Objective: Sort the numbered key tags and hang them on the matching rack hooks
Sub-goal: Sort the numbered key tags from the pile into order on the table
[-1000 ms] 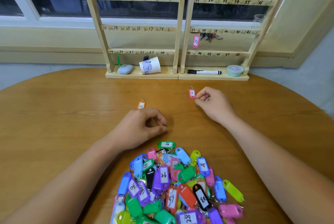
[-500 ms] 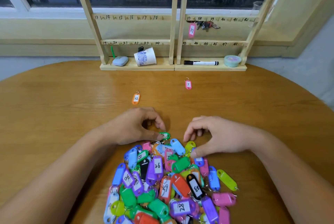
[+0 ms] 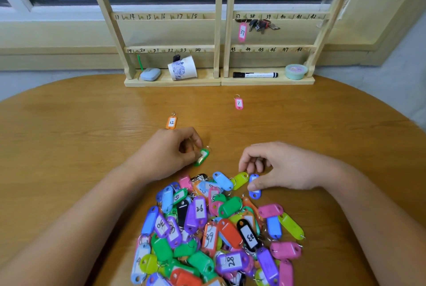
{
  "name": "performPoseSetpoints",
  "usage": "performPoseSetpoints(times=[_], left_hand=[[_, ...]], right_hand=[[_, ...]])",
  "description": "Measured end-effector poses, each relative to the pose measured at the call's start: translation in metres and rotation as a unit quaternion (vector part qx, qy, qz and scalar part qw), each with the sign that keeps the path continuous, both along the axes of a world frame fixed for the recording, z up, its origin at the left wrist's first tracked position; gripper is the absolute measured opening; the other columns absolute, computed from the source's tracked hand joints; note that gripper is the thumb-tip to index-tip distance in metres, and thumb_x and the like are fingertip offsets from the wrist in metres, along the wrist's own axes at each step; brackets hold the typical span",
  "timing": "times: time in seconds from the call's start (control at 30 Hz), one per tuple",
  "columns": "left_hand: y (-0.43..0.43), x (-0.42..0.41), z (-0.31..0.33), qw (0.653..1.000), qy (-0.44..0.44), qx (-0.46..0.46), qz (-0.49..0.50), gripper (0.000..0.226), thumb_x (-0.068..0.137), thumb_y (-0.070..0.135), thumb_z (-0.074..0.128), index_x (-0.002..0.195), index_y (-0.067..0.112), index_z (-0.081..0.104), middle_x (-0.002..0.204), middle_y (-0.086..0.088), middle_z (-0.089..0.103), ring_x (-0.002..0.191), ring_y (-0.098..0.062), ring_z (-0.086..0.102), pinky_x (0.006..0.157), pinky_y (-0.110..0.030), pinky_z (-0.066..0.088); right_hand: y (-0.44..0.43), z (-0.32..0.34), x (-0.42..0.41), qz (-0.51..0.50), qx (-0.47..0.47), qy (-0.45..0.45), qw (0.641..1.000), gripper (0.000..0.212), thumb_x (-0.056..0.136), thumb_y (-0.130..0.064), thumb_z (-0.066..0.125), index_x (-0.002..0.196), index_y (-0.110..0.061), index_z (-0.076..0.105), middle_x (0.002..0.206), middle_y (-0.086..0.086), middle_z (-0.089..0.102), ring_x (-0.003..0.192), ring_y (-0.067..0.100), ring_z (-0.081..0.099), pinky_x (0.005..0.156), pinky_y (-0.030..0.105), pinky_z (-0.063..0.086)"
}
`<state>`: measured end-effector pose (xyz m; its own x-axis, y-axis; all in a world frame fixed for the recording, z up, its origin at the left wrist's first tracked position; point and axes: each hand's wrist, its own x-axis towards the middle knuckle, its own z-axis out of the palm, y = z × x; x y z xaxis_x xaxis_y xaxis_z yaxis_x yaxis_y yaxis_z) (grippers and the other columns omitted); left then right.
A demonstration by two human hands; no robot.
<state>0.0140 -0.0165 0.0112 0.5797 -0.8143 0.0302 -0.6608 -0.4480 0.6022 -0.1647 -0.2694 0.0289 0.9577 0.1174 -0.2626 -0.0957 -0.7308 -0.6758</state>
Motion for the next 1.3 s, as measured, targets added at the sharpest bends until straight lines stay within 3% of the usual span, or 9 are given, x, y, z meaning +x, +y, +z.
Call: performPoseSetpoints(times=[0.13, 0.23, 0.33, 0.47, 0.6, 0.77, 1.07, 1.2, 1.3], left_hand=[[0.001, 0.003, -0.001, 1.0, 0.004, -0.007, 0.03, 0.013, 0.095, 0.017, 0.074, 0.098, 0.03, 0.07, 0.073, 0.01, 0.075, 0.071, -0.004, 0.069, 0.067, -0.015, 0.048], [0.001, 0.008, 0.002, 0.996, 0.047, -0.033, 0.07, 0.013, 0.102, 0.016, 0.062, 0.097, 0.027, 0.068, 0.072, 0.006, 0.077, 0.059, -0.005, 0.065, 0.065, -0.023, 0.052], [0.002, 0.012, 0.003, 0.992, 0.064, -0.059, 0.088, 0.009, 0.103, 0.019, 0.065, 0.099, 0.027, 0.067, 0.074, 0.005, 0.077, 0.057, -0.009, 0.063, 0.06, -0.02, 0.048], [0.005, 0.011, 0.003, 0.999, 0.038, -0.019, 0.023, 0.02, 0.091, 0.029, 0.084, 0.104, 0.032, 0.07, 0.085, 0.011, 0.073, 0.074, -0.007, 0.064, 0.07, -0.017, 0.047], [0.005, 0.011, 0.003, 0.999, 0.044, 0.0, -0.022, 0.027, 0.088, 0.034, 0.087, 0.109, 0.035, 0.071, 0.091, 0.011, 0.072, 0.077, -0.01, 0.064, 0.07, -0.019, 0.049], [0.002, 0.007, -0.002, 0.998, -0.024, -0.007, -0.054, 0.017, 0.092, 0.038, 0.083, 0.106, 0.04, 0.075, 0.088, 0.011, 0.069, 0.085, -0.012, 0.065, 0.072, -0.02, 0.049], [-0.02, -0.013, -0.011, 0.995, -0.053, -0.053, -0.062, 0.021, 0.092, 0.044, 0.082, 0.105, 0.033, 0.071, 0.081, 0.012, 0.063, 0.077, -0.009, 0.061, 0.068, -0.022, 0.047], [-0.029, -0.023, -0.006, 0.995, -0.011, -0.079, -0.059, 0.012, 0.096, 0.039, 0.079, 0.1, 0.029, 0.075, 0.082, 0.011, 0.072, 0.078, -0.01, 0.066, 0.07, -0.021, 0.048], [-0.03, -0.028, 0.0, 0.989, 0.073, -0.131, -0.02, 0.015, 0.102, 0.041, 0.071, 0.097, 0.027, 0.075, 0.082, 0.006, 0.076, 0.071, -0.004, 0.062, 0.068, -0.029, 0.049]], right_hand=[[-0.005, -0.002, 0.001, -0.022, 0.016, -0.015, 1.0, 0.031, 0.084, -0.023, 0.091, 0.108, -0.033, 0.073, 0.099, -0.014, 0.07, 0.082, 0.009, 0.061, 0.072, 0.018, 0.05], [-0.01, -0.002, 0.002, -0.042, 0.068, -0.007, 0.997, 0.029, 0.086, -0.013, 0.089, 0.107, -0.026, 0.075, 0.096, -0.007, 0.073, 0.076, 0.002, 0.059, 0.07, 0.018, 0.05], [-0.019, 0.001, -0.001, -0.053, 0.12, 0.006, 0.991, 0.028, 0.087, -0.007, 0.087, 0.109, -0.02, 0.076, 0.096, 0.003, 0.076, 0.08, 0.004, 0.063, 0.075, 0.02, 0.053], [-0.023, 0.002, -0.002, -0.061, 0.128, 0.0, 0.99, 0.025, 0.089, -0.007, 0.085, 0.108, -0.021, 0.077, 0.096, 0.001, 0.077, 0.083, 0.005, 0.066, 0.078, 0.021, 0.053], [-0.026, 0.006, -0.003, -0.066, 0.117, -0.049, 0.99, 0.016, 0.094, -0.013, 0.08, 0.105, -0.024, 0.076, 0.099, -0.002, 0.076, 0.09, 0.008, 0.069, 0.083, 0.026, 0.055], [-0.029, 0.001, -0.001, -0.114, 0.191, -0.066, 0.973, 0.014, 0.095, -0.012, 0.078, 0.102, -0.023, 0.075, 0.102, 0.007, 0.076, 0.101, 0.031, 0.074, 0.093, 0.04, 0.059], [-0.002, -0.015, 0.014, -0.203, 0.223, -0.171, 0.938, 0.018, 0.087, -0.004, 0.084, 0.101, -0.009, 0.073, 0.093, 0.013, 0.075, 0.082, 0.022, 0.071, 0.08, 0.027, 0.058], [0.017, -0.019, 0.023, -0.25, 0.23, -0.214, 0.916, 0.02, 0.084, -0.002, 0.087, 0.096, -0.01, 0.073, 0.089, 0.009, 0.074, 0.077, 0.01, 0.071, 0.075, 0.02, 0.058], [0.03, -0.02, 0.029, -0.268, 0.239, -0.246, 0.9, 0.023, 0.084, -0.003, 0.087, 0.094, -0.018, 0.073, 0.09, 0.007, 0.076, 0.083, 0.017, 0.076, 0.078, 0.025, 0.06]])
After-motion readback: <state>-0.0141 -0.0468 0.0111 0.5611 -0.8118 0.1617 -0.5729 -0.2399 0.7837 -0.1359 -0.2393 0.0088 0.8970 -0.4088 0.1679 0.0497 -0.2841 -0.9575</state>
